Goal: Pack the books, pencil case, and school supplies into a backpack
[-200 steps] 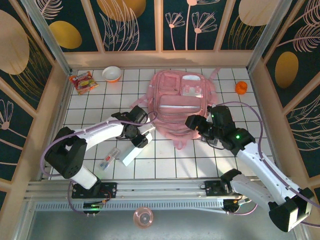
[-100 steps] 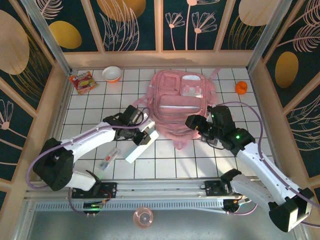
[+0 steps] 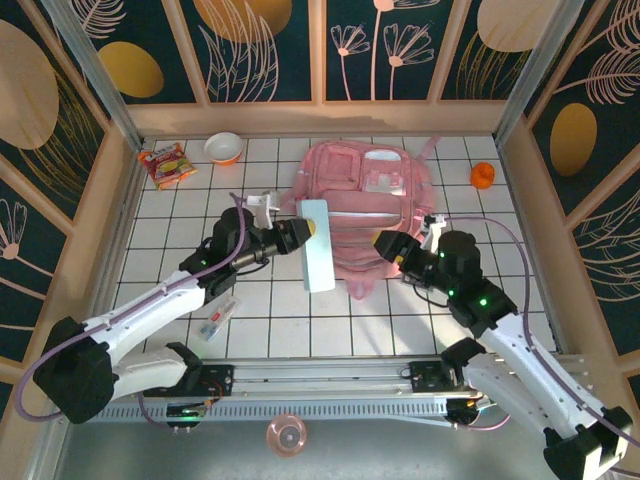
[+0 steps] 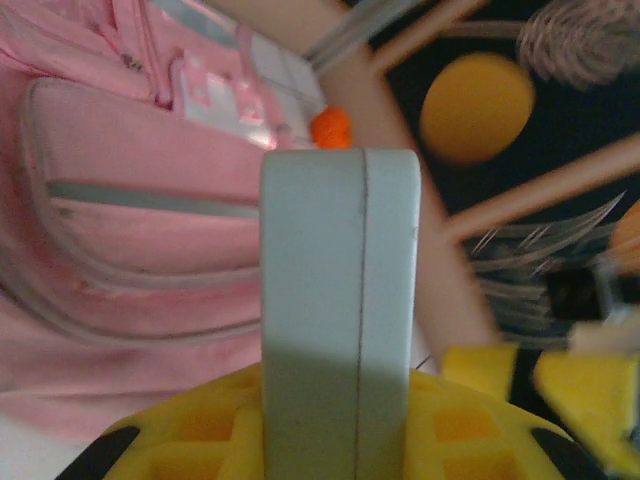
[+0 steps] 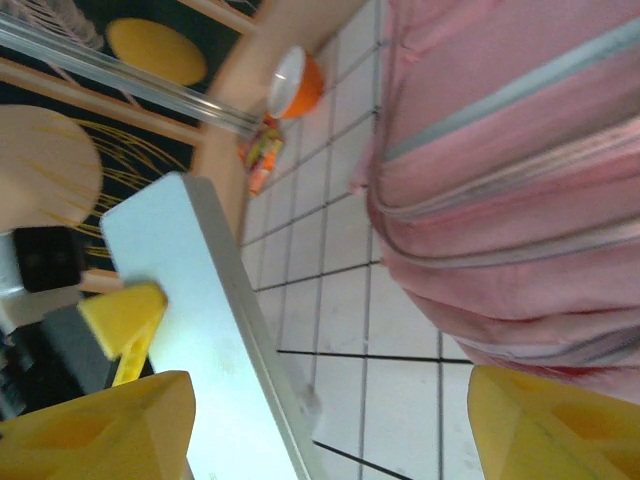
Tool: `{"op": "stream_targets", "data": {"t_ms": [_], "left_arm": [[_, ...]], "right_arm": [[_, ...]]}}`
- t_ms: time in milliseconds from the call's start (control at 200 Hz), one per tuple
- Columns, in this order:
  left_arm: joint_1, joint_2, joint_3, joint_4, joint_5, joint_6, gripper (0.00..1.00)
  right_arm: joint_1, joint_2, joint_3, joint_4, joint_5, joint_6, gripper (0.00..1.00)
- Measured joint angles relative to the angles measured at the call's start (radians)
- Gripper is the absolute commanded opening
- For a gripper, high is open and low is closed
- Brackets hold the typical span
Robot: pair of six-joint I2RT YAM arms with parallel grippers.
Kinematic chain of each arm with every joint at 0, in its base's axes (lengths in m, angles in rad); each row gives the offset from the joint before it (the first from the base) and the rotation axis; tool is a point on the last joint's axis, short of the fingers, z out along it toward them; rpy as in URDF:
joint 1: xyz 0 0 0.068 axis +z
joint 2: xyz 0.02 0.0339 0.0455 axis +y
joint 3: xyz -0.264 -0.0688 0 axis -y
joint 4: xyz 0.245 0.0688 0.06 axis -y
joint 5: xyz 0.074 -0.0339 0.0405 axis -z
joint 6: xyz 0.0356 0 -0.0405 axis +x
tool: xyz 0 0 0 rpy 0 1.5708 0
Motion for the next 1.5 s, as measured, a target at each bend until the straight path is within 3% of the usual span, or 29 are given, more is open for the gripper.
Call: {"op": "stream_targets", "data": {"t_ms": [110,200,440,796,1086,1236,1366,1496], "left_arm": [[0.000,0.051,-0.071,0.216,-0.038,-0.290,0.10],[0.000,0.105,-0.083,0.313,-0.053,-0.447,0.11],[0.000,0.121,-0.081,0.444,-0.105,-0.635,0.12],[0.000,0.121,-0.084,0.485,-0.147,-0.695,0.13],[0.000,0.127,-0.085,0.489,-0.150,-0.705,0.20],[0.000,0.127,-0.085,0.492,-0.155,-0.694,0.35],[-0.001,0.126,-0.080,0.456,-0.154,-0.668,0.54],[-0.001,0.116,-0.051,0.359,-0.163,-0.594,0.70]], "right_arm": [[0.000,-0.037,-0.054,0.100,-0.025,0.069,0.73],[0.002,-0.043,-0.105,0.188,-0.044,0.146,0.73],[0.113,-0.013,-0.147,0.332,-0.027,0.302,0.74],[0.272,0.183,-0.134,0.606,0.028,0.394,0.69],[0.295,0.236,-0.120,0.718,0.064,0.447,0.24],[0.294,0.229,-0.119,0.706,0.075,0.468,0.10],[0.264,0.176,-0.119,0.632,0.090,0.455,0.09],[0.155,0.093,-0.114,0.528,0.077,0.431,0.08]]}}
